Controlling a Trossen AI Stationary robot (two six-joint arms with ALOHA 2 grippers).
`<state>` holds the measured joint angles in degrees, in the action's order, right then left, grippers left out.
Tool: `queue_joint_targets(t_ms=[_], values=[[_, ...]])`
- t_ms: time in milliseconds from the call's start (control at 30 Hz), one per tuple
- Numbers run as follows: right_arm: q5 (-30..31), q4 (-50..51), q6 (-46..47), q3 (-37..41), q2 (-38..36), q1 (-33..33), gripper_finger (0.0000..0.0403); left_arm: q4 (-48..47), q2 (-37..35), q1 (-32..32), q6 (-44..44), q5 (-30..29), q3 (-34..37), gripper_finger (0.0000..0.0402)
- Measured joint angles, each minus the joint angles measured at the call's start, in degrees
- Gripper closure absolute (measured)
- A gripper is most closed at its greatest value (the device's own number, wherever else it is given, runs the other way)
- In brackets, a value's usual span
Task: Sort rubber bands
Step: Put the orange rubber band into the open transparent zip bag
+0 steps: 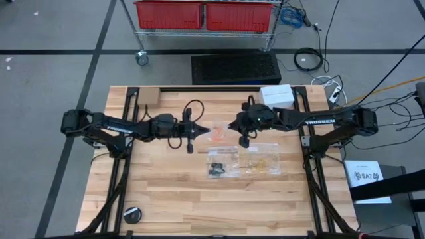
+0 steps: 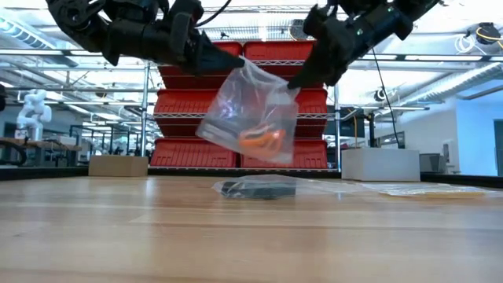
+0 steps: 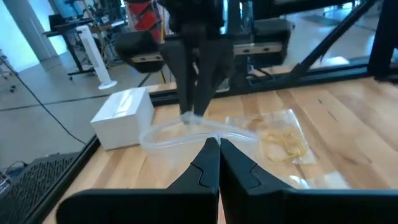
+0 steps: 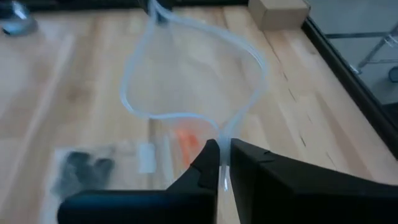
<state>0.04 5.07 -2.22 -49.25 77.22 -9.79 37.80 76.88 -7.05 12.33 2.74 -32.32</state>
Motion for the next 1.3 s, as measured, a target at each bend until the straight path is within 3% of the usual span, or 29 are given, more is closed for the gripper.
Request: queue_joint_targets(t_ms=[200,500,700,1000,1100,1300], values=[[7.51,0.25,0.2,0.0,1.33,-2.43,0.0376,-6.17,-1.73,-0.06,4.36,-8.53,0.0,0.0401],[7.68,2.96,1.51,0.0,-1.07,-5.24,0.0283,-23.1,-12.14,-0.04,7.82,-21.49,-0.02,0.0401],[7.71,5.72,1.48,0.0,-1.82,-5.21,0.0259,-33.44,-16.8,-0.04,7.31,-31.44,-0.02,0.0401],[7.69,7.22,1.53,0.0,-1.82,-5.23,0.0257,-35.67,-8.69,0.06,1.57,-32.56,-2.85,0.0401],[7.67,7.24,1.54,0.0,-1.82,-5.23,0.0257,-38.2,-4.58,0.06,2.87,-32.75,-8.25,0.0401],[7.56,7.25,1.55,0.0,-1.82,-5.23,0.0257,-54.66,-1.11,0.09,5.14,-37.83,-21.81,0.0401]])
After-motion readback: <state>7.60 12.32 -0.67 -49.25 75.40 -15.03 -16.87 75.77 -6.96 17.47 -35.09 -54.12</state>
